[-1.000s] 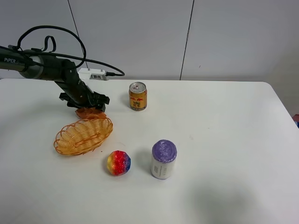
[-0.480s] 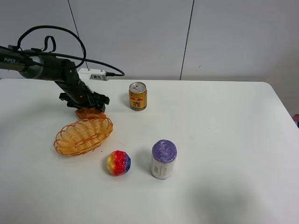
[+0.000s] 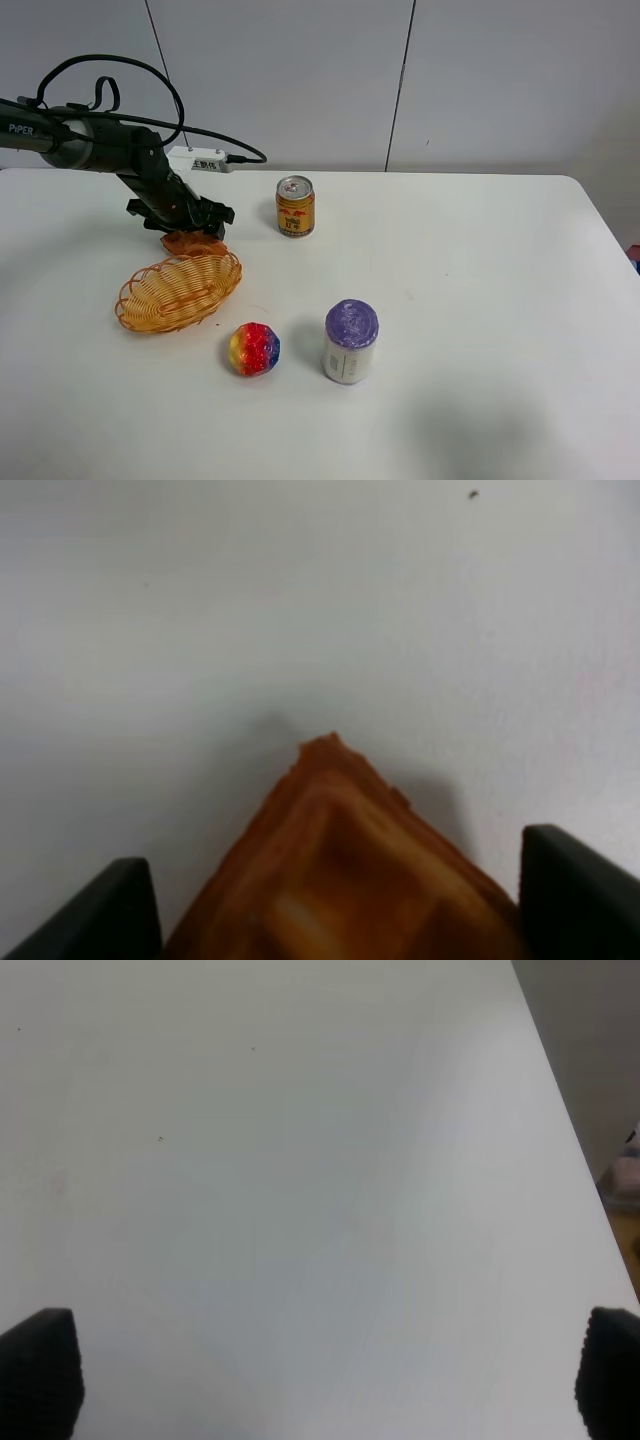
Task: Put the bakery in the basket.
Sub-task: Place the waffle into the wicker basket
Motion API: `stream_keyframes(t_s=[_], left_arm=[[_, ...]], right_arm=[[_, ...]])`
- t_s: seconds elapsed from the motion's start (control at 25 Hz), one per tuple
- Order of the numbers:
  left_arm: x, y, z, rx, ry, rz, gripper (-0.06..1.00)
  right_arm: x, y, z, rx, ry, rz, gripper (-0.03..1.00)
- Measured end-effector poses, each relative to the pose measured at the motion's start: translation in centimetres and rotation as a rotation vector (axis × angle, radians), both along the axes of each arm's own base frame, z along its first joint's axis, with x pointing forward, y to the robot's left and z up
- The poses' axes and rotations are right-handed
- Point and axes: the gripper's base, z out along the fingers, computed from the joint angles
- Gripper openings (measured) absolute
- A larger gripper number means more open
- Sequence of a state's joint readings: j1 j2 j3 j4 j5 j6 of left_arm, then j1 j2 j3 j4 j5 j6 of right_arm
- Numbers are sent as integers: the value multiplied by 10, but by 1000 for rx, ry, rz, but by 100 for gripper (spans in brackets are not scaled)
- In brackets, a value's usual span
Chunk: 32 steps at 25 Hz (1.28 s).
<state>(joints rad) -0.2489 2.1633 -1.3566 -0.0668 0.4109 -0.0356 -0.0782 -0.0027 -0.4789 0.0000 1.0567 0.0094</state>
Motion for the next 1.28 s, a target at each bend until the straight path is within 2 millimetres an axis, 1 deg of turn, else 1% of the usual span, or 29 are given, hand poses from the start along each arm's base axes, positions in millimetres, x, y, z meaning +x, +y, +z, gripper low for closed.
stream_keyframes(t_s=[0.08,0.16,0.24,0.28,0.36,0.48,0.52,0.76,0.92,1.04,1.28], left_arm=[[0,0,0,-1,-4,0,73],[1,0,0,-1,-6,0,82],[1,0,0,0,-7,-1,87],[1,0,0,2,-6,-2,88],[1,0,-1,2,-6,-2,85],[1,0,-2,2,-5,-2,69],[0,0,-2,3,-1,-2,68],[-2,0,-2,8,23,-4,68],[-3,1,5,9,26,-5,68],[-3,1,19,3,-6,-7,68],[2,0,64,-30,-142,-6,68]], right_arm=[[0,0,0,0,0,0,99],[0,0,0,0,0,0,99],[0,0,0,0,0,0,99],[0,0,0,0,0,0,99],[0,0,0,0,0,0,99],[0,0,0,0,0,0,99],[0,0,0,0,0,0,99],[0,0,0,0,0,0,99],[0,0,0,0,0,0,99],[0,0,0,0,0,0,99],[0,0,0,0,0,0,99]])
